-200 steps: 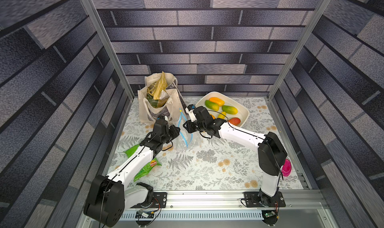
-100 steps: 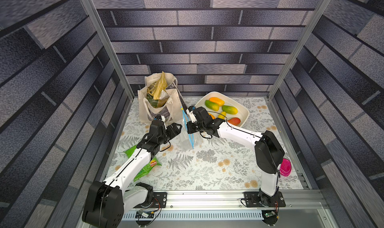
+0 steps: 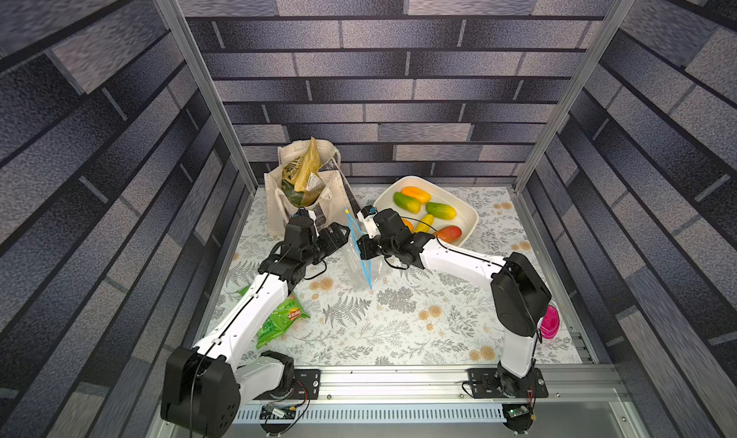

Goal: Place the mango in a zip-top bag and seal the zipper
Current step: Open the zipper of the food storage bag at the center of the board.

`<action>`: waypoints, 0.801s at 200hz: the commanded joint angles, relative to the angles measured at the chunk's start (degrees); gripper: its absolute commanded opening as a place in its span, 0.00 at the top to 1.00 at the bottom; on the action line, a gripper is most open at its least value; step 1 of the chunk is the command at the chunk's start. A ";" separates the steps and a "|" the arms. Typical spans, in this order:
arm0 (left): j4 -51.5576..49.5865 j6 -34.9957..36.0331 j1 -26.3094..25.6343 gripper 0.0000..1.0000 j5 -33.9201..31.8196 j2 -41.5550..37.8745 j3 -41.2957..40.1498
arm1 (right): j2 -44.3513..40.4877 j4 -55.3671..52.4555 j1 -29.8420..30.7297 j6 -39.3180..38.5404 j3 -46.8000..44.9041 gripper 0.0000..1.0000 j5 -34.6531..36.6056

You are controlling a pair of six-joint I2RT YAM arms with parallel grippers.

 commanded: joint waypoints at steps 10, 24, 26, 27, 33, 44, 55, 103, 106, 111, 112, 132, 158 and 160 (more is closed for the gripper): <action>-1.82 0.47 -0.32 0.07 1.79 3.78 3.40 | -2.57 2.87 -0.43 -1.91 -1.03 1.00 -1.95; -2.06 0.59 -0.38 0.07 2.37 5.30 4.73 | -2.50 2.83 -0.30 -2.89 -1.14 1.00 -2.13; -2.11 0.57 -0.35 0.07 2.50 5.43 4.84 | -2.41 2.74 -0.32 -2.97 -1.13 1.00 -2.06; -2.11 0.59 -0.33 0.07 2.58 5.58 4.92 | -2.44 2.69 -0.33 -3.06 -1.12 1.00 -2.01; -2.09 0.37 -0.34 0.07 2.79 6.00 5.31 | -2.27 2.32 -0.29 -3.39 -1.03 1.00 -1.70; -1.85 -0.07 -0.37 0.07 3.09 6.34 5.60 | -1.95 2.21 -0.33 -3.88 -1.20 1.00 -1.32; -1.15 -0.63 -0.30 0.07 3.10 6.14 5.22 | -1.72 2.29 -0.37 -3.96 -1.40 1.00 -0.91; 0.48 -1.24 -0.07 0.05 3.57 4.44 4.66 | -1.03 2.81 -0.30 -4.75 -1.55 1.00 -1.86; -0.50 -0.78 -0.12 0.05 3.50 4.56 4.98 | -1.00 2.82 -0.32 -4.79 -1.56 1.00 -1.94; -1.10 -0.18 -0.07 0.05 3.69 4.87 5.38 | -1.06 2.87 -0.34 -5.02 -1.60 1.00 -2.03; -1.13 -0.09 -0.06 0.06 3.70 4.90 5.45 | -1.11 2.85 -0.34 -5.05 -1.62 1.00 -1.99; -3.23 2.11 -0.43 0.06 3.93 6.15 7.27 | -1.13 2.13 -0.32 -6.06 -1.63 1.00 -1.09; -12.83 6.80 -1.68 0.07 -0.46 10.04 13.21 | -1.87 2.40 -0.31 -7.38 -2.13 1.00 -1.53; -13.44 7.06 -1.78 0.07 -0.73 10.39 13.64 | -1.86 2.26 -0.27 -7.54 -2.12 1.00 -1.47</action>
